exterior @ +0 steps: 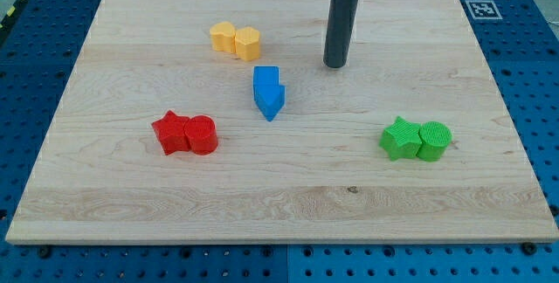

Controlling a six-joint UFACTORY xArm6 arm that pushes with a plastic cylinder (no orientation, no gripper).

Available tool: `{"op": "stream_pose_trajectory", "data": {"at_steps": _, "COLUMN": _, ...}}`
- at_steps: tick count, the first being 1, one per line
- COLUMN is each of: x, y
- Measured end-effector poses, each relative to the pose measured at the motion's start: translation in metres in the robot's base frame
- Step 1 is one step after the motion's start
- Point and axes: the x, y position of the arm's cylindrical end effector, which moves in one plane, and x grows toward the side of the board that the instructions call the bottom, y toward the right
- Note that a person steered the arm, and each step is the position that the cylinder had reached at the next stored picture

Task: Point your arm to the yellow heart

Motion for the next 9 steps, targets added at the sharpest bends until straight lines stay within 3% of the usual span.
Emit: {"op": "stream_pose_trajectory", "data": {"at_steps": 9, "x": -0.028, "y": 0.001}}
